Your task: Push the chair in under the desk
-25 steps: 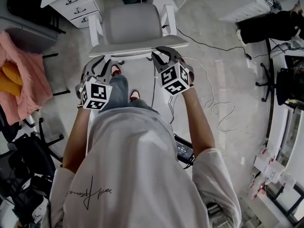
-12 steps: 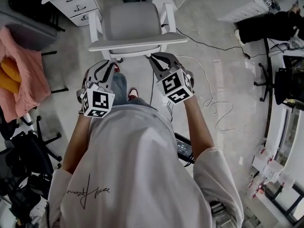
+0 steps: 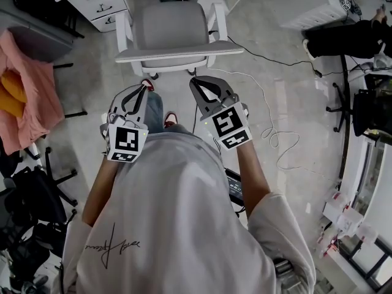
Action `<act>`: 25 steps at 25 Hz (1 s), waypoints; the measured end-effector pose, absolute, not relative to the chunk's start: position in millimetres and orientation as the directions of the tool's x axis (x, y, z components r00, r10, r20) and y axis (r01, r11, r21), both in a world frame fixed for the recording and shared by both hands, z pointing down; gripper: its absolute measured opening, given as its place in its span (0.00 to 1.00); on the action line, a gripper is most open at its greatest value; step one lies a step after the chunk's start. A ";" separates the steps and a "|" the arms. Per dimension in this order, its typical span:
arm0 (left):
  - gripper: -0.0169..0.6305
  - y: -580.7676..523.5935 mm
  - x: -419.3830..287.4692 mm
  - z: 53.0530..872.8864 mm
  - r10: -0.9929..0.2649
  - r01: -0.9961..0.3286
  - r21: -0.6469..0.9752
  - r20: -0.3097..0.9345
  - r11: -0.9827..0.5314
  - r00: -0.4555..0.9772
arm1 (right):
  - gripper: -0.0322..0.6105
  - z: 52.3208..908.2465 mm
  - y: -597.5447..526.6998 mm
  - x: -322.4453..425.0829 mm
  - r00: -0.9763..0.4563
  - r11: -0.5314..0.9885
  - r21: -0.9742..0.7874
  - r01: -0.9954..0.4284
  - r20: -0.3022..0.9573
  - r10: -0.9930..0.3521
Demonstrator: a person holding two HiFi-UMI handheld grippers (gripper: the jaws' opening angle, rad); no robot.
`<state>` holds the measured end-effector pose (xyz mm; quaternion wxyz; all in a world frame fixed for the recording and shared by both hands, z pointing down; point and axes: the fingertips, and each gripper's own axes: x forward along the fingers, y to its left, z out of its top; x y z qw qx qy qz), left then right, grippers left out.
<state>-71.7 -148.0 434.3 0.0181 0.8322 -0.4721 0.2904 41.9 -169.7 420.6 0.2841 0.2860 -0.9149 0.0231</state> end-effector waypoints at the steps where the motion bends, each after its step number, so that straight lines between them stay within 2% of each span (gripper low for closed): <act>1: 0.04 -146.4 -69.9 430.7 -0.773 -0.810 -0.204 0.491 -0.550 0.402 | 0.10 413.4 -168.6 39.9 -0.694 0.827 0.086 -0.556 0.500 -0.519; 7: 0.03 -144.5 -62.8 408.0 -0.775 -0.853 0.013 0.410 -0.522 0.481 | 0.09 367.4 -167.6 34.5 -0.737 0.751 -0.113 -0.650 0.332 -0.588; 13: 0.03 -152.2 -70.9 380.2 -0.825 -0.887 0.227 0.329 -0.403 0.459 | 0.09 348.7 -159.5 31.7 -0.640 0.683 0.020 -0.730 0.332 -0.693; 18: 0.03 -158.3 -69.7 359.5 -0.857 -0.905 0.231 0.303 -0.358 0.416 | 0.09 349.8 -161.1 36.2 -0.577 0.553 -0.175 -0.814 0.352 -0.737; 25: 0.03 -158.5 -69.6 342.0 -0.856 -0.903 0.220 0.298 -0.370 0.423 | 0.09 338.8 -159.5 15.8 -0.561 0.535 -0.176 -0.826 0.331 -0.759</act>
